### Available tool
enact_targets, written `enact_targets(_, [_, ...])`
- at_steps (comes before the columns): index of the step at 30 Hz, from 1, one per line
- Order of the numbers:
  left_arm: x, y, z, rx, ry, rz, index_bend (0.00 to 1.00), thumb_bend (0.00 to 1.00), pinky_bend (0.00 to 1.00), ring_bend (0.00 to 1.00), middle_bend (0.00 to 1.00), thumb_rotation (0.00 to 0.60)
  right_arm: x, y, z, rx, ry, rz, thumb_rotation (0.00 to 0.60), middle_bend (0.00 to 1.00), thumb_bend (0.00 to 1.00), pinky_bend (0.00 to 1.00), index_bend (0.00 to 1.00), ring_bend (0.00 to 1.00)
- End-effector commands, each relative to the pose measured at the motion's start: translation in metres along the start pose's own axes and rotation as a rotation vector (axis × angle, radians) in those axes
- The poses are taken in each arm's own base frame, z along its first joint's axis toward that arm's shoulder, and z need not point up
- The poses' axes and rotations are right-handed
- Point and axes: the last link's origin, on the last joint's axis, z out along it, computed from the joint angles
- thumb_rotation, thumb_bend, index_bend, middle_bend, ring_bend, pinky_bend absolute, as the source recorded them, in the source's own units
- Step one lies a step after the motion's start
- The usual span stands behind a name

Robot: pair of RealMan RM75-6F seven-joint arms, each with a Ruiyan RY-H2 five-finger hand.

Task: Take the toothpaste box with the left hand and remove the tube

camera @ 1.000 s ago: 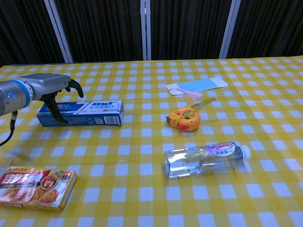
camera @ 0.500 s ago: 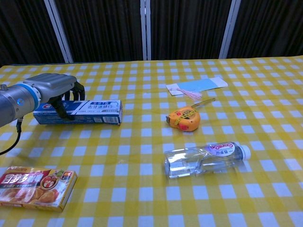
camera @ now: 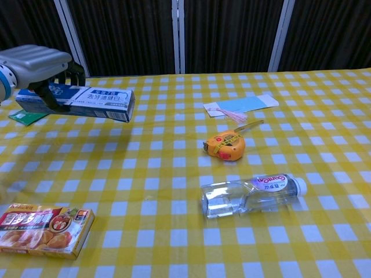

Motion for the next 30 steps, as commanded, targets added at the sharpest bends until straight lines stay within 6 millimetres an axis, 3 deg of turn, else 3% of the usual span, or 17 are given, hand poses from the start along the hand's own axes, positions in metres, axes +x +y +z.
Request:
enact_targets(1, [0.03, -0.009, -0.005, -0.041, 0.085, 0.111, 0.55, 0.39, 0.39, 0.41, 0.37, 0.6, 0.0, 0.0, 0.0, 0.0, 0.002, 0.0, 0.6, 0.0, 0.08, 0.0, 0.01, 0.0])
enact_targets(6, [0.067, -0.022, -0.009, -0.098, 0.247, 0.426, 0.53, 0.39, 0.39, 0.39, 0.35, 0.6, 0.001, -0.001, -0.001, 0.001, 0.006, 0.001, 0.6, 0.0, 0.08, 0.0, 0.01, 0.0])
enact_targets(14, [0.102, -0.041, -0.019, -0.148, 0.41, 0.812, 0.47, 0.39, 0.38, 0.36, 0.32, 0.6, 0.003, -0.002, -0.003, 0.008, 0.009, 0.007, 0.6, 0.0, 0.08, 0.0, 0.01, 0.0])
enact_targets(23, [0.108, -0.049, -0.027, -0.141, 0.41, 0.834, 0.47, 0.39, 0.38, 0.36, 0.32, 0.6, 0.002, -0.004, -0.004, 0.014, 0.008, 0.005, 0.6, 0.0, 0.08, 0.0, 0.01, 0.0])
enact_targets(30, [0.102, -0.049, -0.03, -0.098, 0.367, 0.661, 0.47, 0.39, 0.38, 0.36, 0.32, 0.6, 0.002, -0.003, -0.004, 0.008, 0.007, 0.002, 0.6, 0.0, 0.08, 0.0, 0.01, 0.0])
